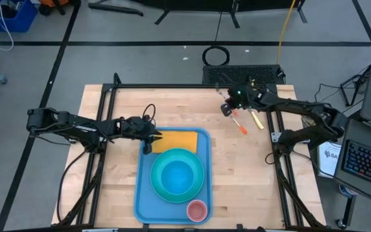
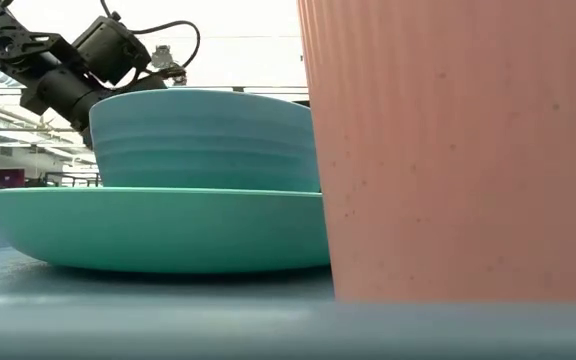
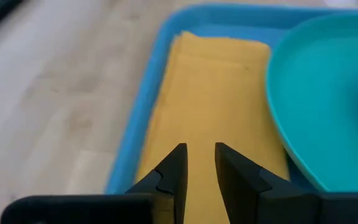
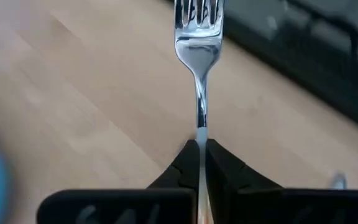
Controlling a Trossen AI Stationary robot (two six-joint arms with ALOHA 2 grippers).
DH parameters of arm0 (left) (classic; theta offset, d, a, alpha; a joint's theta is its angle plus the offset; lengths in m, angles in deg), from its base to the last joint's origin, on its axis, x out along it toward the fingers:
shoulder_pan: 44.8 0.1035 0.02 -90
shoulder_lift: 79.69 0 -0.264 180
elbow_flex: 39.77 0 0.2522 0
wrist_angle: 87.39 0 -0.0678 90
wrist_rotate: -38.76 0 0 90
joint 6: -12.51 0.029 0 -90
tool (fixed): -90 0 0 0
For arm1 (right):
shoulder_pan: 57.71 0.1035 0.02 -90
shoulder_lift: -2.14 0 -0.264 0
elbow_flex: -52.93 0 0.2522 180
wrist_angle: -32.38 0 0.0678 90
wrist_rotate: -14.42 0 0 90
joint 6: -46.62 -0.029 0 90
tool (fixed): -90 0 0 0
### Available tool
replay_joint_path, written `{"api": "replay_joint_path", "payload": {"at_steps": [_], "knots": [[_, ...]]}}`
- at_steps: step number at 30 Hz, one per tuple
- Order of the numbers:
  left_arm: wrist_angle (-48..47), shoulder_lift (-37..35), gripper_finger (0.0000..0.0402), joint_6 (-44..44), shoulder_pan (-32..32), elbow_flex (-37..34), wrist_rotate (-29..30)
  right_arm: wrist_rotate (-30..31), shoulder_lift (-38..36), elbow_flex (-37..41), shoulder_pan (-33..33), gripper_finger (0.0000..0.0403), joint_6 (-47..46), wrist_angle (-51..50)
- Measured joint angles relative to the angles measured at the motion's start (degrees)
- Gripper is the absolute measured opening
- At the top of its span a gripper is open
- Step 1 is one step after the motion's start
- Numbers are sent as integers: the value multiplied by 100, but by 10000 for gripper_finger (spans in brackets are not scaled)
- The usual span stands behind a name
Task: Set up tray
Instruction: Put the orange fork on top of the orange napkin
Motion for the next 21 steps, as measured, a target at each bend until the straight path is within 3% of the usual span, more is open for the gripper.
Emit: {"api": "replay_joint_path", "payload": {"at_steps": [11, 17, 21], "knots": [[1289, -1, 85, 604, -366, 0, 1582, 150, -316, 2, 1098, 0, 43, 2102], [2516, -2, 85, 1098, -673, 0, 2656, 152, -315, 433, 1547, 0, 153, 4211], [3185, -2, 85, 1442, -699, 0, 2853, 155, -164, 760, 1736, 0, 108, 5366]]}}
